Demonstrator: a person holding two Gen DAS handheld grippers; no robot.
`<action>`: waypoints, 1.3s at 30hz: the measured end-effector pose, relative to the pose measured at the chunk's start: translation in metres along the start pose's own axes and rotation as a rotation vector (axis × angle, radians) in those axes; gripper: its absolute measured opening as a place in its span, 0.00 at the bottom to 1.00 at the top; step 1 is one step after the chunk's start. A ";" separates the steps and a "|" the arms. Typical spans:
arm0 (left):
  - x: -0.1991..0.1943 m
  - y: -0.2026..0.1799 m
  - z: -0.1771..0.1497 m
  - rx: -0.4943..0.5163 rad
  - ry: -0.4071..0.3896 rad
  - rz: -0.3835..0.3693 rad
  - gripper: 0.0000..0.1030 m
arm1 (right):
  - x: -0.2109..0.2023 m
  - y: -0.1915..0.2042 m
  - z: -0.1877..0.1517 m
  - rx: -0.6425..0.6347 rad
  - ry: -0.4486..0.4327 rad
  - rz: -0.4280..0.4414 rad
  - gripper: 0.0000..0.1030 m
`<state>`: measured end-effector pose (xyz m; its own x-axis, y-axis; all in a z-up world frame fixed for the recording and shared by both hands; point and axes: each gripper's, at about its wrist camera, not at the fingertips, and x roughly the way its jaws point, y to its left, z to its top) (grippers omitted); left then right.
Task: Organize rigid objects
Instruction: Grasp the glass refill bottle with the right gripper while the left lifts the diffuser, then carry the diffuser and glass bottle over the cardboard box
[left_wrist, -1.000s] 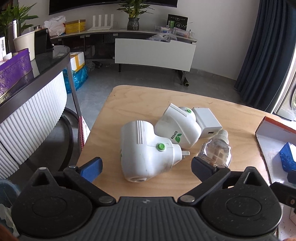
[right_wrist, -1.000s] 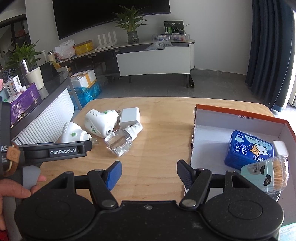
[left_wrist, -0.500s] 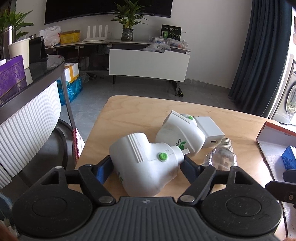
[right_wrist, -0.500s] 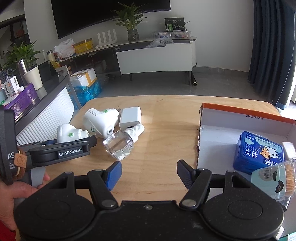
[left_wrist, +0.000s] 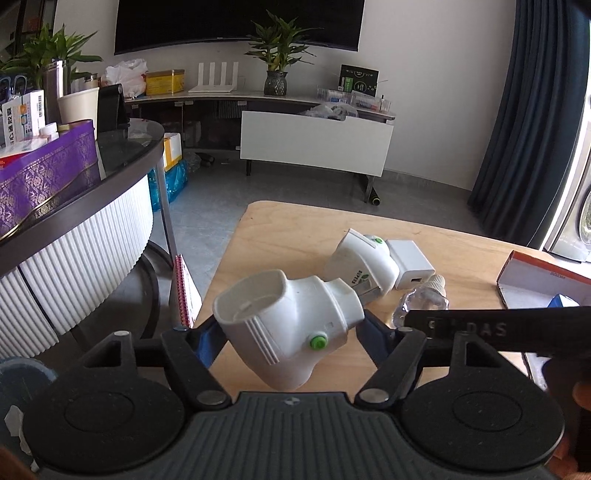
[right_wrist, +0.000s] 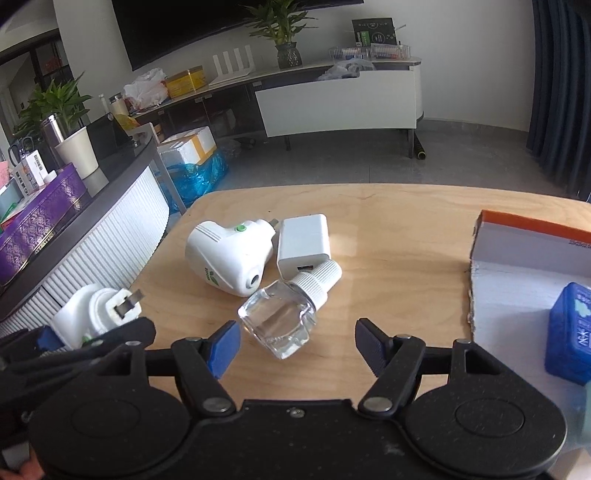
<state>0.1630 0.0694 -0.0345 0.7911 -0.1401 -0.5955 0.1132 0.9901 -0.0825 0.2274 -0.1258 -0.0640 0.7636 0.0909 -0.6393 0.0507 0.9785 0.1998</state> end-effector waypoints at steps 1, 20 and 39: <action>-0.001 0.000 0.000 0.000 -0.008 0.002 0.73 | 0.007 0.002 0.001 0.007 0.009 0.002 0.81; -0.008 0.003 0.000 -0.042 -0.023 -0.034 0.73 | -0.011 0.018 -0.010 -0.126 -0.090 -0.079 0.71; -0.066 -0.028 -0.002 0.026 -0.061 -0.082 0.73 | -0.135 -0.002 -0.044 -0.092 -0.197 -0.098 0.71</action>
<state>0.1066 0.0511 0.0058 0.8135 -0.2209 -0.5379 0.1934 0.9752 -0.1079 0.0964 -0.1319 -0.0110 0.8691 -0.0347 -0.4934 0.0793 0.9944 0.0696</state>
